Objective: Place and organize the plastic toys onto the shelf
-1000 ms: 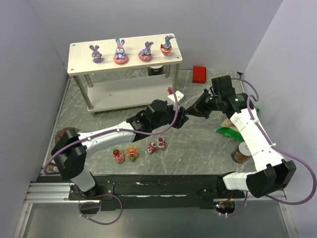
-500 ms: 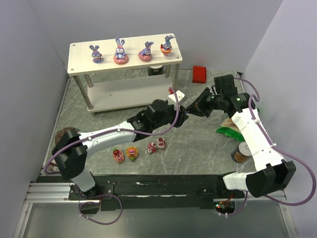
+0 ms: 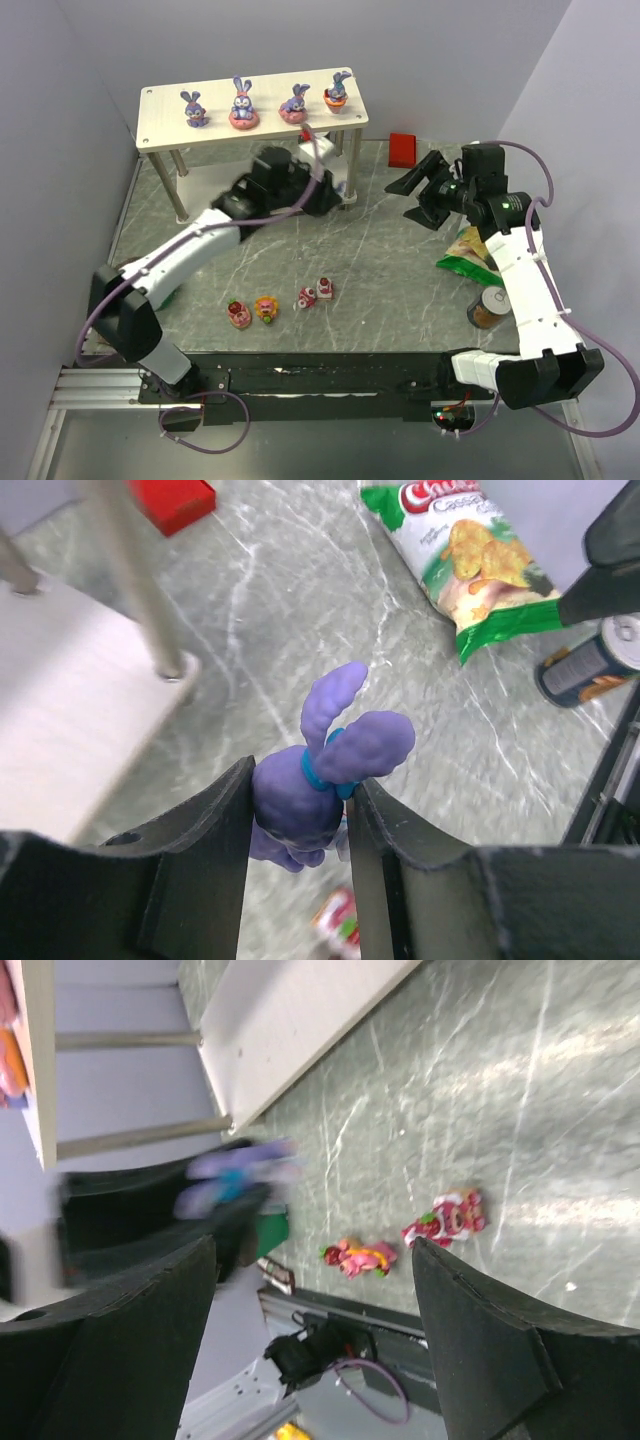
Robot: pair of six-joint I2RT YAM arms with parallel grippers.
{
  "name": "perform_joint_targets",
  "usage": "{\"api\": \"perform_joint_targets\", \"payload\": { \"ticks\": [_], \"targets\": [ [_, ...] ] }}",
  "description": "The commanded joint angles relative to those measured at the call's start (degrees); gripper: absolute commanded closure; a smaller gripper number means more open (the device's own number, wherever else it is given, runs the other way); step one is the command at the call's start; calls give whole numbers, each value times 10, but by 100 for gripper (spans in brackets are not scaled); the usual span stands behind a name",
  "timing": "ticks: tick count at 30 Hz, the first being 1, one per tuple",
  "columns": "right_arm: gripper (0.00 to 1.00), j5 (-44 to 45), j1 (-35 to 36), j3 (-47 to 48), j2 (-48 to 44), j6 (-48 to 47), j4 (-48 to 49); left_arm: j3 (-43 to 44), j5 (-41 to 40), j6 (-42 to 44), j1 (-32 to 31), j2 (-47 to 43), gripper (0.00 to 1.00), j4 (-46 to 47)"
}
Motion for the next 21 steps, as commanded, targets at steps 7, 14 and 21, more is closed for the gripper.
{"api": "perform_joint_targets", "payload": {
  "ticks": [7, 14, 21],
  "targets": [
    [16, -14, -29, 15, 14, -24, 30, 137, 264, 107, 198, -118, 99, -207],
    [17, -23, -29, 33, 41, -29, 33, 165, 377, 112, 371, -132, 99, -257],
    [17, -34, -30, 56, 73, -38, 25, 188, 430, 105, 513, -130, 99, -251]
  ]
}}
